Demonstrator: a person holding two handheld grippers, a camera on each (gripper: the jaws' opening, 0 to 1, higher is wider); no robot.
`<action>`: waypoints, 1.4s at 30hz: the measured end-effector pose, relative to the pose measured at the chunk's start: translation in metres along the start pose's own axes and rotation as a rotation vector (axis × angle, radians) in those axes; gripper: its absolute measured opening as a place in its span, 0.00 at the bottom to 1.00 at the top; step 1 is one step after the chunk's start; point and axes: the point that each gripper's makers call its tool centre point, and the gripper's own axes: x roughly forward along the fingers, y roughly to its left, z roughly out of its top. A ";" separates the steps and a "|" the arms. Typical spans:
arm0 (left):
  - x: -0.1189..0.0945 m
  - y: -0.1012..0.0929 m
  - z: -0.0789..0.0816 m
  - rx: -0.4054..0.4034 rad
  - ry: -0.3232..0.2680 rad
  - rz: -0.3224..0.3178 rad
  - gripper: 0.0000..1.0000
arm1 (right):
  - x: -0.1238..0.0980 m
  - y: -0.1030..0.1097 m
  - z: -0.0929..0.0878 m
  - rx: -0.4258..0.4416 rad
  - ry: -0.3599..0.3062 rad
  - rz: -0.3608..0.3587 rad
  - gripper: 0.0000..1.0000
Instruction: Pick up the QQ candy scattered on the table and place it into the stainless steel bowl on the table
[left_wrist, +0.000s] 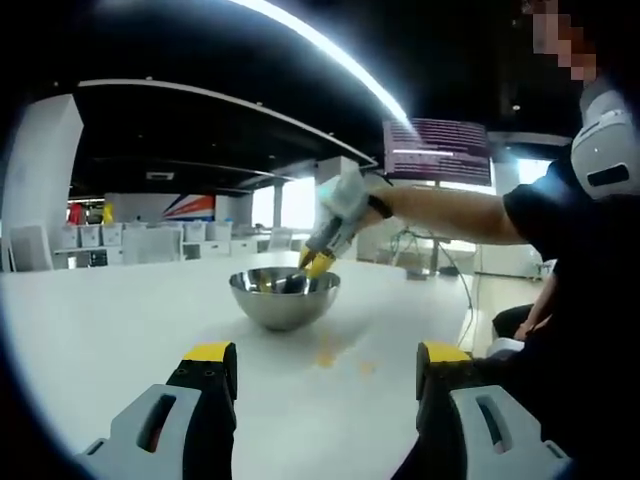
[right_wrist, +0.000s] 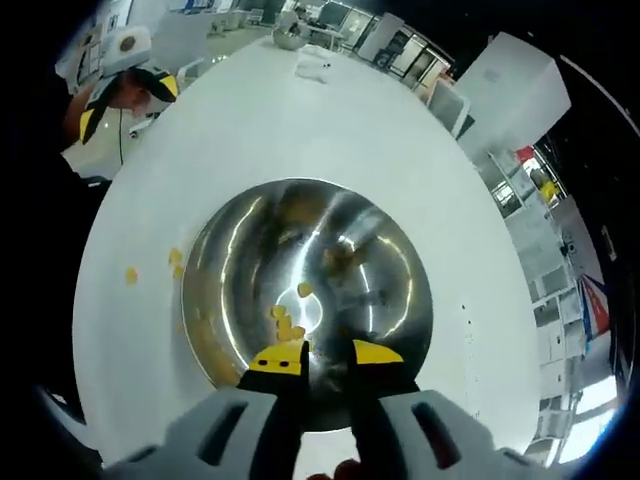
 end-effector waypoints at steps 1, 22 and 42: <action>0.000 0.000 0.000 0.000 -0.001 -0.002 0.74 | 0.000 0.000 0.000 0.000 0.000 -0.001 0.19; 0.007 -0.009 0.008 0.013 -0.011 -0.019 0.74 | -0.093 0.033 0.005 0.260 -0.360 -0.119 0.17; 0.008 -0.018 0.017 0.043 -0.014 -0.020 0.74 | -0.146 0.115 -0.030 0.605 -0.860 -0.315 0.18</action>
